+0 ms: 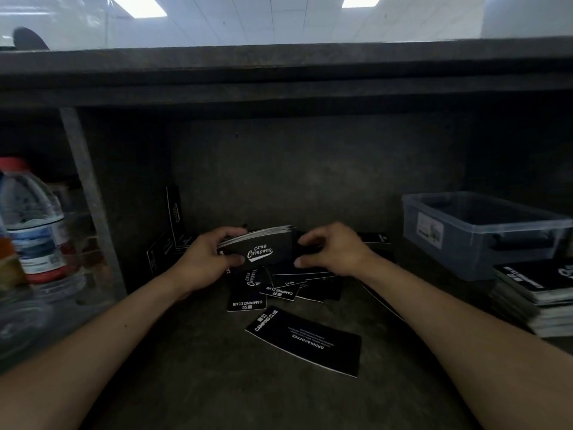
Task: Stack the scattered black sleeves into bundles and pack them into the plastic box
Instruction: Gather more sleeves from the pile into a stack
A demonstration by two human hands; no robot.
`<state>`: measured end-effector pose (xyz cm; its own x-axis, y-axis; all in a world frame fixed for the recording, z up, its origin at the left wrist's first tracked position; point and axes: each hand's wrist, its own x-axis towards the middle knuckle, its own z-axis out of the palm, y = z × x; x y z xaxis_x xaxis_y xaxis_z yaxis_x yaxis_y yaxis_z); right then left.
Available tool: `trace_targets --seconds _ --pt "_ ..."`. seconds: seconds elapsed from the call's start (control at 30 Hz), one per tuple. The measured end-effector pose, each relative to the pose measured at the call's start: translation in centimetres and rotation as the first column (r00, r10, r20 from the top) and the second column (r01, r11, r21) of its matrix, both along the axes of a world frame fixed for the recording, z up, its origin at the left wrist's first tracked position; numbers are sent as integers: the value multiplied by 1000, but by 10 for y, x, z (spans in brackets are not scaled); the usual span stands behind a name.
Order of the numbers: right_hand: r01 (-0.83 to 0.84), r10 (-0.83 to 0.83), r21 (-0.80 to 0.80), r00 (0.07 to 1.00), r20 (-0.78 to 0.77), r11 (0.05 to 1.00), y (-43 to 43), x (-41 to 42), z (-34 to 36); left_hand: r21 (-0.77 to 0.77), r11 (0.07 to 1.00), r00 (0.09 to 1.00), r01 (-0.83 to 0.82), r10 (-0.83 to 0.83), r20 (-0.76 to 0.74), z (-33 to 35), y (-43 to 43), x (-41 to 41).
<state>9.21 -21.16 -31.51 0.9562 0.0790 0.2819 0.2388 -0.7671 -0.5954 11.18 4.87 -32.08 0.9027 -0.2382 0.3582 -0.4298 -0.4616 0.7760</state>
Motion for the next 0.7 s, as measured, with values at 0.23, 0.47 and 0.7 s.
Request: trace_targets --seconds 0.23,0.47,0.7 --pt "2 -6 -21 979 -202 1000 -19 -8 16 -56 998 999 3 -6 -49 0 -2 -1" --pt "64 62 669 985 -163 741 -38 -17 34 -59 998 999 0 -3 -48 1 -4 -2" --pt "-71 181 928 984 4 366 -3 -8 26 -20 1000 998 4 -6 -60 3 -4 -6"
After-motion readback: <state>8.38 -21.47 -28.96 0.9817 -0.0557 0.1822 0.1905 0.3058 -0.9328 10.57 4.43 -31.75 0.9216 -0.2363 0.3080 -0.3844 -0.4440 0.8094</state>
